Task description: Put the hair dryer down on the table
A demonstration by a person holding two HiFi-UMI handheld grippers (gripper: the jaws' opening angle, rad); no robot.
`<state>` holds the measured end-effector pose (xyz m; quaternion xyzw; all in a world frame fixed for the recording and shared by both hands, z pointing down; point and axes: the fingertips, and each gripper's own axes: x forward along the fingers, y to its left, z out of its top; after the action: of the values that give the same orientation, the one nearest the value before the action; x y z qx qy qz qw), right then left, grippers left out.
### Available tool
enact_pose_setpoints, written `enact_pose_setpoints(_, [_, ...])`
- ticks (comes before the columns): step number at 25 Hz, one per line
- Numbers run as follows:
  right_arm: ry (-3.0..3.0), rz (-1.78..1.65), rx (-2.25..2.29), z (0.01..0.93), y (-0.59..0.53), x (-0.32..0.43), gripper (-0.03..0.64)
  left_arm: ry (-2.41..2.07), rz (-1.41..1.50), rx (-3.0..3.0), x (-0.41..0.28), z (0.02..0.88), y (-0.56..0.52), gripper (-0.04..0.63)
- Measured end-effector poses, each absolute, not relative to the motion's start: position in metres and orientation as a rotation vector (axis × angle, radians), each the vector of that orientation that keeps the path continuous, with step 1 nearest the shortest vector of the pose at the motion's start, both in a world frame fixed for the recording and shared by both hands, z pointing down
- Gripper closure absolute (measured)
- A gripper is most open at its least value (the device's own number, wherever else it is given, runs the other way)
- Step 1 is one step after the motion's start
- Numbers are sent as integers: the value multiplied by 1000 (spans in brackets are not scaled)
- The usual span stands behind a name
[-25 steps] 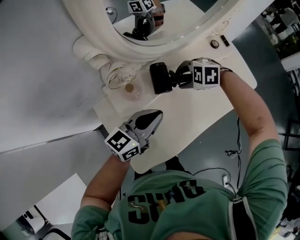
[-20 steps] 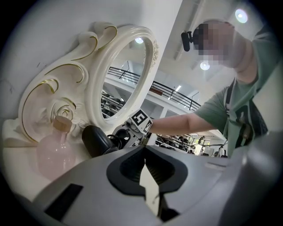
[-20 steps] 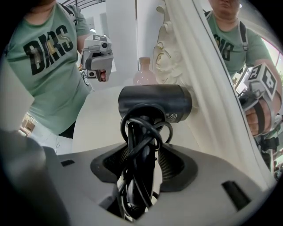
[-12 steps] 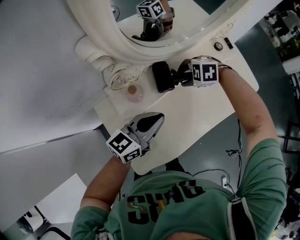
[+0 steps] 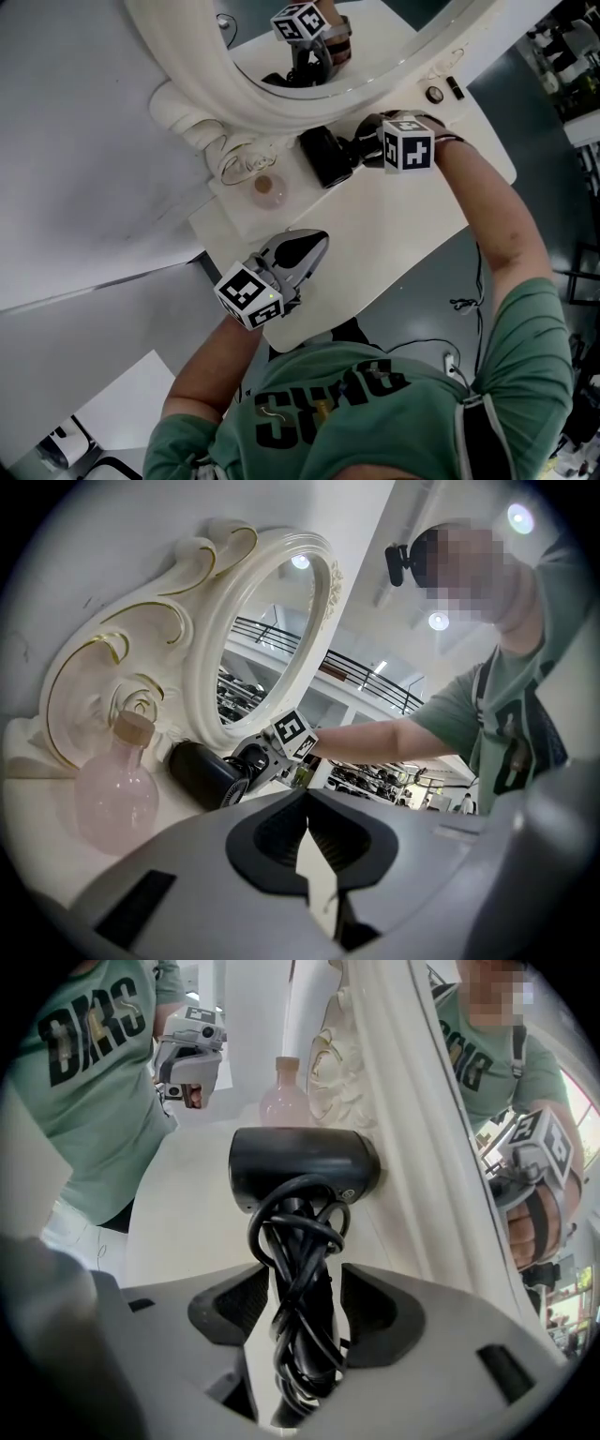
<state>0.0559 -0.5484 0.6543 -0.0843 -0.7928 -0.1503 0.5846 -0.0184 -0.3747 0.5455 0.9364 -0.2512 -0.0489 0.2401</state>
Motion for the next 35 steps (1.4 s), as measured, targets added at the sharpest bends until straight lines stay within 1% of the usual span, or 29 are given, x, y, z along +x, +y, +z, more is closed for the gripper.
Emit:
enact_pose_setpoints(3, [-1861,-352,-160,655,-551,57,376,-680,-134,2561,-17,547,-373,584])
enact_pose_setpoints(13, [-1897,-359,-50,651,-558,60,310,-672,-123,2556,-11,544,-369,584])
enact_pose_setpoints(26, [-1907,-399,7,625,-557,64,301,-691,-121,2567,-15,533,-364,584])
enact_pose_setpoints(35, [-1980,-387,116,570,-544,70,302,-775,-111,2599,-39,507,-367,584])
